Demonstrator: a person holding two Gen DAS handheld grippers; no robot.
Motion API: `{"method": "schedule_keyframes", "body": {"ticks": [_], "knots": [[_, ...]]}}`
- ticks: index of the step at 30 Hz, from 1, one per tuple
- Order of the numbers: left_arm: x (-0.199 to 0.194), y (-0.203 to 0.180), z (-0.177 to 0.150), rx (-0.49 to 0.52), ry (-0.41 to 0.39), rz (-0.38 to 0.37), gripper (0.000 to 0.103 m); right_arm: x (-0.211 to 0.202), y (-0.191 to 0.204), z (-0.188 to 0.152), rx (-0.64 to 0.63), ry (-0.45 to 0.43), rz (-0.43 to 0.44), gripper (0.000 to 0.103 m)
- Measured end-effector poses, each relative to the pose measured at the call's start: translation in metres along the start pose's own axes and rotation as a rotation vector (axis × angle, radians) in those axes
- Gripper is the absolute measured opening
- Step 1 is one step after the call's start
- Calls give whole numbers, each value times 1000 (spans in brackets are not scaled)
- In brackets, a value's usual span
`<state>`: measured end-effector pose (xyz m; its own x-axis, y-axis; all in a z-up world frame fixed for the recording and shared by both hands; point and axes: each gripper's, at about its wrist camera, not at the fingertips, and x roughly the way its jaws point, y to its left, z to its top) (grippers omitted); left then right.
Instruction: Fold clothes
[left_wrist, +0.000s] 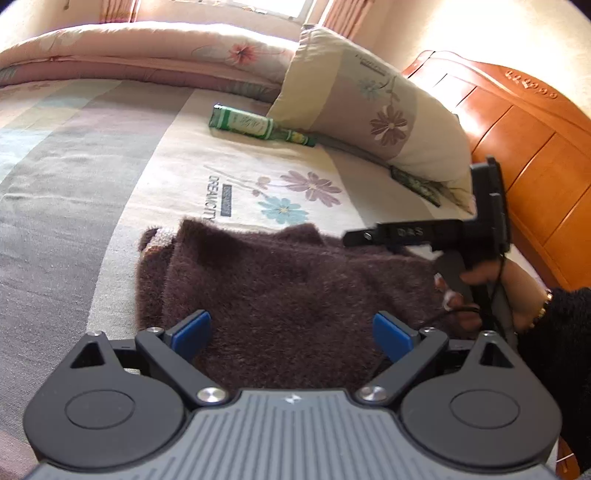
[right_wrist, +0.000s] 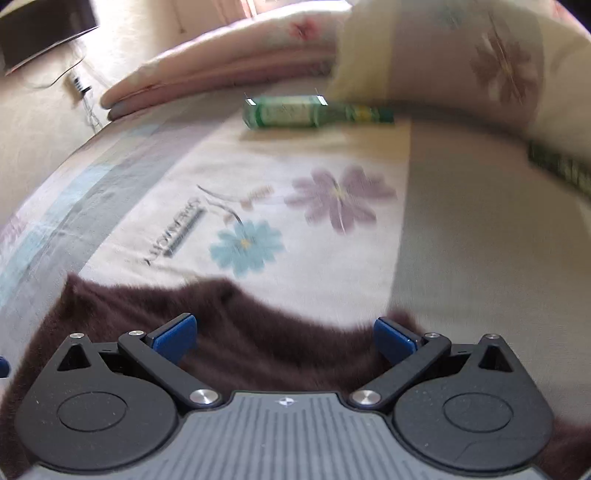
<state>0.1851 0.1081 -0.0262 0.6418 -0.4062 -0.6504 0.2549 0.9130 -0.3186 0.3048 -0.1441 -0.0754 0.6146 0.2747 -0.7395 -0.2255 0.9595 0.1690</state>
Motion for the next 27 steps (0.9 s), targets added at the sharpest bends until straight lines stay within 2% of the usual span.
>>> {"method": "schedule_keyframes", "body": {"ticks": [7, 11, 16, 19, 22, 23, 27], "knots": [[-8, 3, -2, 0, -12, -7, 95, 55, 21, 14, -70, 122, -128, 103], [-13, 3, -4, -1, -7, -7, 95, 59, 12, 24, -11, 128, -113, 103], [-29, -4, -5, 16, -26, 12, 95, -2, 17, 31, -2, 37, -81, 103], [-43, -11, -6, 33, -49, 18, 95, -52, 17, 13, -25, 2, -79, 103], [-56, -20, -8, 58, -64, 6, 96, -99, 10, -23, -6, -20, -78, 103], [-58, -22, -8, 68, -62, -4, 99, -112, 6, -40, 15, -24, -74, 103], [-40, -28, -4, 93, -11, -27, 100, -150, -9, -106, 134, -29, -69, 103]]}}
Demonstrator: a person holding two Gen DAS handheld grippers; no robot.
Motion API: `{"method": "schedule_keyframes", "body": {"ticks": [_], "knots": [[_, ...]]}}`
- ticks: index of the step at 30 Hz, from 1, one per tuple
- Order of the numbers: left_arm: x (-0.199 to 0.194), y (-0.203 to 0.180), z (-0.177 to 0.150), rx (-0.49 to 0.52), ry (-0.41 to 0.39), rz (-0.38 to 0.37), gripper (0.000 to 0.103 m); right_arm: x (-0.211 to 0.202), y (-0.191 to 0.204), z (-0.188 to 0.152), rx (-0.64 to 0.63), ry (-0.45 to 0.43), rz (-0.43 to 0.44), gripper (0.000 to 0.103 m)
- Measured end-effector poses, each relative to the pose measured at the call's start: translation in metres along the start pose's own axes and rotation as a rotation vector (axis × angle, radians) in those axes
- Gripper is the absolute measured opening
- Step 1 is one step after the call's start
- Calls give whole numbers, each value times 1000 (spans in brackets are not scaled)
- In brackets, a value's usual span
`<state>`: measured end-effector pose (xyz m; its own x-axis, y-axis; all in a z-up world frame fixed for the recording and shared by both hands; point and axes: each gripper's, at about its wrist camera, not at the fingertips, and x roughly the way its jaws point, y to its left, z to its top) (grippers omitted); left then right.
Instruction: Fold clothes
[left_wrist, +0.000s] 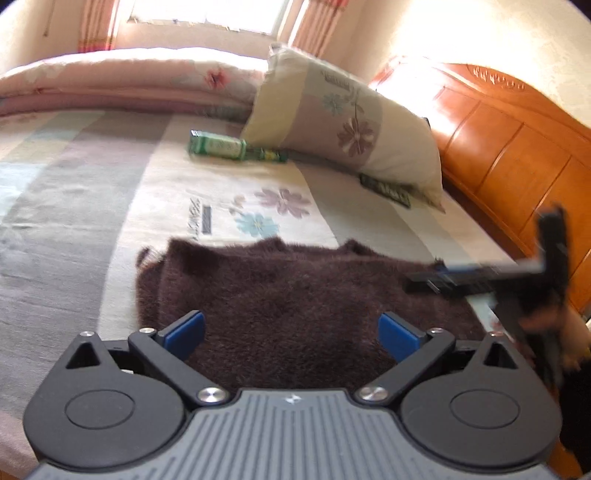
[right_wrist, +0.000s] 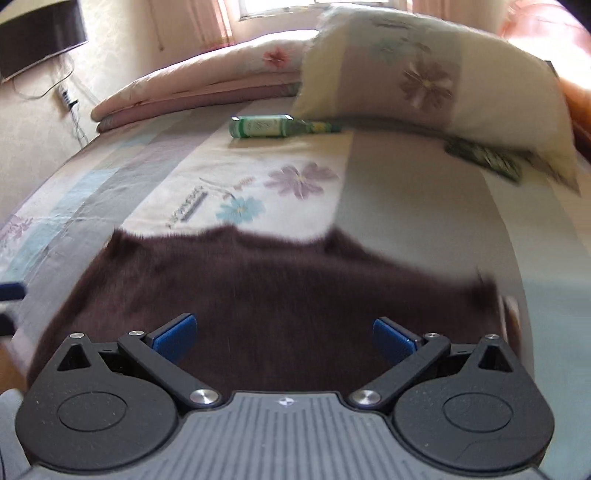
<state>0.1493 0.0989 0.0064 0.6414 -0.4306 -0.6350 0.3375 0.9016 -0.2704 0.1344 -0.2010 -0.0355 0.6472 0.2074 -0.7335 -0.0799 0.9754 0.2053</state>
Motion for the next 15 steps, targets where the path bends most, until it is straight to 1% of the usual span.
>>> {"method": "schedule_keyframes", "body": {"ticks": [2, 5, 6, 8, 11, 13, 15], "knots": [[16, -4, 1, 18, 40, -5, 100, -9, -8, -28, 55, -4, -5, 103], [44, -7, -1, 42, 62, -24, 100, -16, -12, -61, 74, -8, -51, 103], [52, -9, -2, 70, 53, 5, 100, -19, -11, -69, 64, -11, -62, 103], [70, -10, -3, 136, 64, 69, 100, -26, -8, -81, 55, -24, -65, 103], [92, 12, -2, 65, 128, 151, 99, -35, -10, -91, 83, -33, -30, 103], [99, 28, -5, -7, 175, 156, 99, -41, -13, -95, 100, -35, -20, 103], [89, 23, -1, -19, 180, 167, 99, -47, -13, -97, 98, -44, -17, 103]]}}
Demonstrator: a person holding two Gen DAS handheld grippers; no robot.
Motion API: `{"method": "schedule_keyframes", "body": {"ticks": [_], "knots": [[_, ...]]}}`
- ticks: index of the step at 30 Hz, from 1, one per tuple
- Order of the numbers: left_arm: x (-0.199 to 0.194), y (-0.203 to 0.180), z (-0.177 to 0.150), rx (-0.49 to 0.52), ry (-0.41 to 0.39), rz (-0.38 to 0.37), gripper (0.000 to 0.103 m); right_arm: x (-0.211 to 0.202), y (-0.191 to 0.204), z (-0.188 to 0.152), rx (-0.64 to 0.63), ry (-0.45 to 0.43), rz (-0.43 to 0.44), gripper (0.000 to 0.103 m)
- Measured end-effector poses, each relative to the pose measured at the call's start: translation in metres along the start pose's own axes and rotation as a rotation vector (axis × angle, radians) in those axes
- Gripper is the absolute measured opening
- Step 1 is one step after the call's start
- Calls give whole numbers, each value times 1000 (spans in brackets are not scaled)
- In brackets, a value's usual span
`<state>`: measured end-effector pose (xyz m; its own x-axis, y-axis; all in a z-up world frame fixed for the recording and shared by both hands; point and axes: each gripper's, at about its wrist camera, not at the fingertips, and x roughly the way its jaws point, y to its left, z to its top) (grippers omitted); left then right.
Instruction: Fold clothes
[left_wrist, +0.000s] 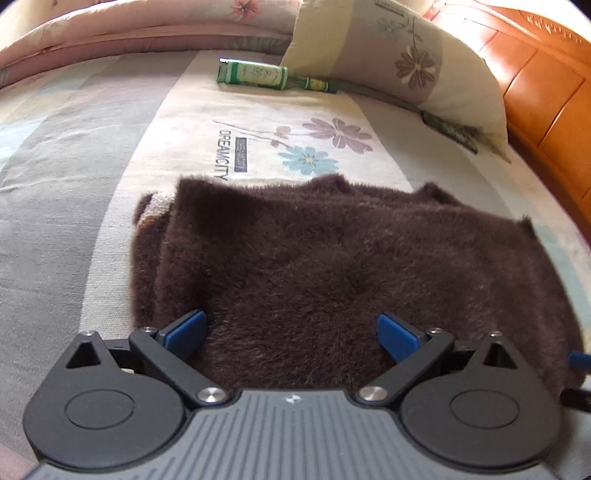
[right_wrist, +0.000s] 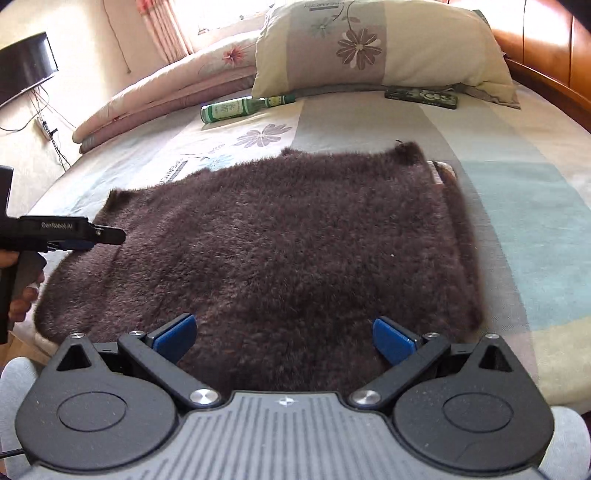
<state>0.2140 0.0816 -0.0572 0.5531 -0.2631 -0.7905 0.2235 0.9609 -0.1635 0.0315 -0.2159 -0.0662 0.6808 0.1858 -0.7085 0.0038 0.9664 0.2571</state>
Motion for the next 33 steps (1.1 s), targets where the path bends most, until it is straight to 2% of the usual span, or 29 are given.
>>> {"method": "schedule_keyframes", "body": {"ticks": [2, 6, 8, 11, 13, 16, 21, 28, 33], "knots": [[-11, -3, 2, -12, 6, 9, 99, -7, 1, -1, -6, -14, 8, 103], [-25, -13, 6, 38, -13, -37, 100, -17, 3, -4, 0, -36, 50, 103], [-20, -12, 5, 50, 2, -10, 100, -20, 7, -5, -14, -32, 55, 103], [-6, 9, 2, -22, 45, -28, 99, -23, 11, -5, -25, -35, 47, 103], [-9, 21, -1, -62, 39, -86, 99, -25, 14, -4, -22, -38, 46, 103], [-27, 25, 5, -52, 43, -133, 99, -25, 21, 0, -42, -37, 32, 103], [-53, 43, 19, -19, 24, -155, 99, -18, 36, 10, -45, -38, 70, 103], [-54, 84, 15, -119, 57, -216, 99, -5, 54, 18, -50, -44, 78, 103], [-49, 103, 2, -166, 97, -269, 99, 2, 68, 22, -44, -36, 149, 103]]}}
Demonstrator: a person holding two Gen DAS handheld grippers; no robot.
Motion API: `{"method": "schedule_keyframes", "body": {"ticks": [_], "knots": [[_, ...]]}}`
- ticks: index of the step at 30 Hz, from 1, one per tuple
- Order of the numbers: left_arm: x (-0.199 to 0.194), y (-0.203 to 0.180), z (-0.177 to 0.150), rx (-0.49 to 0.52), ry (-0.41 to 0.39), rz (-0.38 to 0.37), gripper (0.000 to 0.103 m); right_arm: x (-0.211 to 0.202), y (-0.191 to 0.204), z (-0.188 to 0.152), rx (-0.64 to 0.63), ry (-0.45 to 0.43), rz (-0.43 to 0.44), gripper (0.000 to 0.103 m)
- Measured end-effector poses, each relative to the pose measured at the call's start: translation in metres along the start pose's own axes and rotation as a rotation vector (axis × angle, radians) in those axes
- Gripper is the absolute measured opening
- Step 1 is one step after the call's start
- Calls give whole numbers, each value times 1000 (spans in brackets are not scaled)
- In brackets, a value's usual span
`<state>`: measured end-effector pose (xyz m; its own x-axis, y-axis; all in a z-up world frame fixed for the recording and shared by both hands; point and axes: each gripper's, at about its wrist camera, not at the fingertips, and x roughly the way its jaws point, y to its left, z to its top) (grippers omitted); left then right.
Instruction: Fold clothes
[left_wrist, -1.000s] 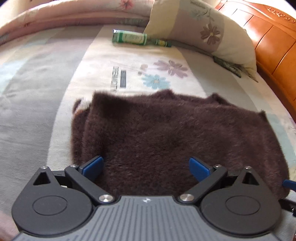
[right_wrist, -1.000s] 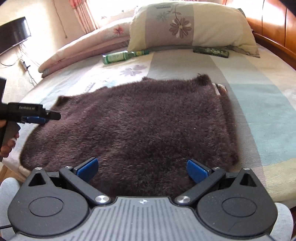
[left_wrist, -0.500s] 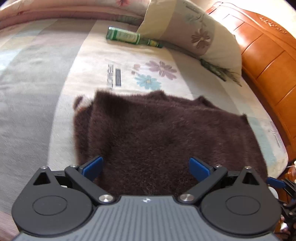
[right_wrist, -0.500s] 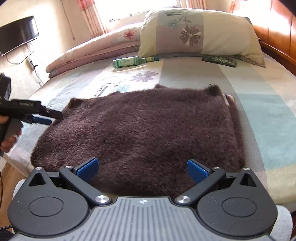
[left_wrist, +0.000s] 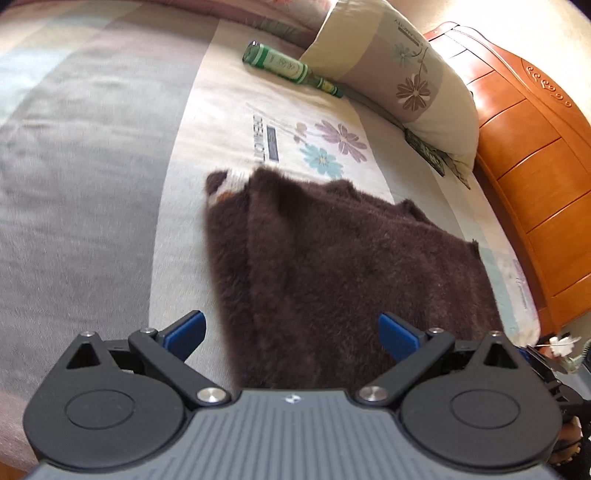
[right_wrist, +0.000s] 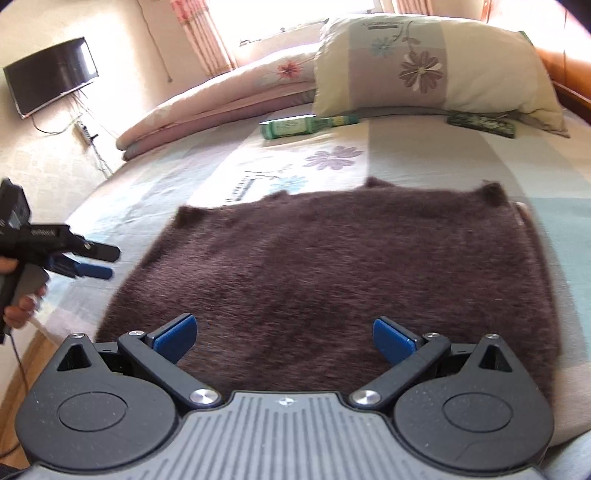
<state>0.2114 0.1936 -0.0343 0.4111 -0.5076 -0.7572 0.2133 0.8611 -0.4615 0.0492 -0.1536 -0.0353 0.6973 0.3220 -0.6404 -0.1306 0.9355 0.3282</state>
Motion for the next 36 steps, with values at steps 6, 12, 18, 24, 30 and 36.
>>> {"method": "schedule_keyframes", "body": {"ticks": [6, 12, 18, 24, 30, 36], "knots": [[6, 23, 4, -56, 2, -43, 99, 20, 40, 8, -141, 44, 33, 103], [36, 48, 15, -159, 42, -191, 99, 36, 77, 8, -288, 68, 34, 103], [62, 60, 24, -207, 49, -259, 99, 46, 80, 8, -315, 112, 19, 103], [86, 60, 47, -207, 33, -326, 99, 52, 86, 10, -343, 124, 7, 103], [98, 77, 57, -285, 14, -433, 97, 54, 97, 12, -399, 129, 5, 103], [91, 83, 26, -273, 66, -590, 96, 56, 99, 11, -410, 136, 16, 103]]}}
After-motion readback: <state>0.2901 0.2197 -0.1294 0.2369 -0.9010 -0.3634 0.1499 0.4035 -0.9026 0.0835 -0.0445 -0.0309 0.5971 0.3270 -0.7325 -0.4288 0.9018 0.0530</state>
